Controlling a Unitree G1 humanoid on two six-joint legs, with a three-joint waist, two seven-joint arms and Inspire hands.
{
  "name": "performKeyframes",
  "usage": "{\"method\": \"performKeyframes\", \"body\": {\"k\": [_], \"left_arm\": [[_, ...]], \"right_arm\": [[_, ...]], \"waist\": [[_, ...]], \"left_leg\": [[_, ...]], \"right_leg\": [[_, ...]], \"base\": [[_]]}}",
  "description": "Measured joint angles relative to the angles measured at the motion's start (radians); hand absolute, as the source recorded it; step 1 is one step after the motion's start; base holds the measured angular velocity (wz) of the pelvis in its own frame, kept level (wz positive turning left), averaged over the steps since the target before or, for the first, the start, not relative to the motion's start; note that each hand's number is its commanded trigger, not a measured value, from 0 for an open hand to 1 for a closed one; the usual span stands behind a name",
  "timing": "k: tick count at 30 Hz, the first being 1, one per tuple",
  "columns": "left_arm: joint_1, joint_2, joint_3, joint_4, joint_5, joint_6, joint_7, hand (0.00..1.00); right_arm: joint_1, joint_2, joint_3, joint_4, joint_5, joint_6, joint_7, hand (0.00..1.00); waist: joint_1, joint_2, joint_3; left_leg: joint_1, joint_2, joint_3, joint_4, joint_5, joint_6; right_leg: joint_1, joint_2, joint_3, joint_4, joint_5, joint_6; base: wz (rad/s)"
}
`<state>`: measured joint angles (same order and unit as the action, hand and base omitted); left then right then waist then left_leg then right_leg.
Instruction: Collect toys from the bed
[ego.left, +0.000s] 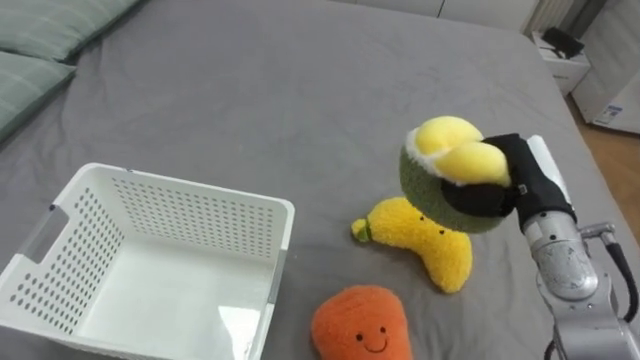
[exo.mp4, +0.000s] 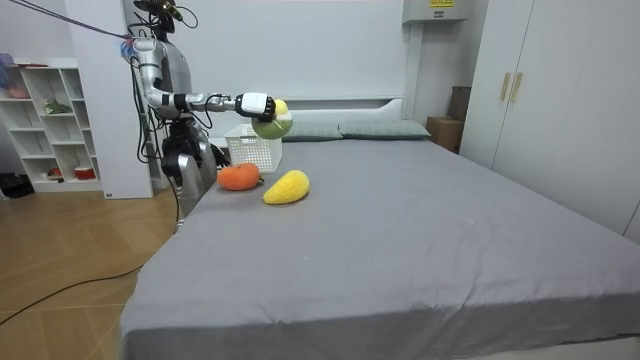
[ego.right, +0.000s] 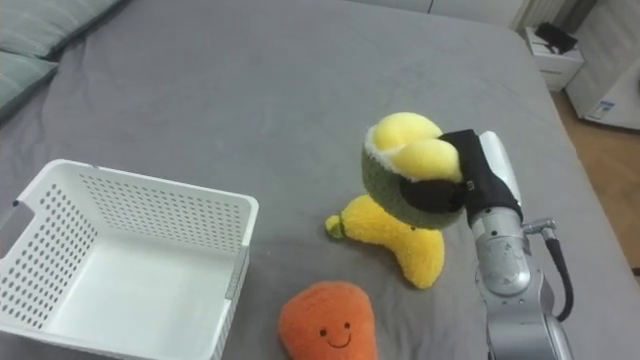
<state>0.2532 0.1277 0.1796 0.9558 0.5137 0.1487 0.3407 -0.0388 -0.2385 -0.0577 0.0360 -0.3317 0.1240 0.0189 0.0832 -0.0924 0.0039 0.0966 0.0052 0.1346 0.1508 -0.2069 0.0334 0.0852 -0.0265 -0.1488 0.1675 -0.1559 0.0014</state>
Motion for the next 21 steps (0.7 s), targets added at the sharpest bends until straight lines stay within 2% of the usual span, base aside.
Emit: {"method": "performKeyframes", "body": {"k": [6,11,15,21], "left_arm": [[-0.008,0.001,-0.014,0.032,0.0,0.006,-0.001,0.0],[-0.015,-0.001,-0.035,0.036,0.0,0.008,-0.003,0.0],[-0.021,-0.001,-0.051,0.032,0.001,0.012,-0.013,0.0],[-0.028,0.003,-0.087,0.022,0.001,0.013,-0.032,0.0]], "right_arm": [[-0.023,0.0,0.066,-0.023,0.007,0.004,0.0,1.0],[-0.031,0.002,0.112,-0.039,0.004,0.009,0.012,1.0],[-0.064,0.007,0.14,-0.039,-0.008,0.009,0.029,1.0],[-0.097,0.01,0.208,-0.04,-0.01,0.01,0.051,1.0]], "waist": [[0.013,-0.001,-0.0011],[0.039,-0.007,-0.006],[0.053,-0.008,-0.0053],[0.082,-0.007,-0.0033]], "left_leg": [[-0.002,-0.001,-0.001,0.0,0.0,0.0],[-0.01,-0.004,-0.011,0.006,0.001,0.001],[-0.022,-0.004,-0.03,0.015,0.001,0.002],[-0.022,-0.004,-0.033,0.016,0.002,0.002]], "right_leg": [[0.0,-0.002,-0.005,0.002,0.0,0.0],[0.001,-0.004,-0.02,0.002,0.0,0.0],[0.001,-0.007,-0.043,0.001,0.0,0.0],[0.003,-0.008,-0.052,0.001,0.0,0.0]], "base": [[0.0],[0.08],[0.13],[0.01]]}}
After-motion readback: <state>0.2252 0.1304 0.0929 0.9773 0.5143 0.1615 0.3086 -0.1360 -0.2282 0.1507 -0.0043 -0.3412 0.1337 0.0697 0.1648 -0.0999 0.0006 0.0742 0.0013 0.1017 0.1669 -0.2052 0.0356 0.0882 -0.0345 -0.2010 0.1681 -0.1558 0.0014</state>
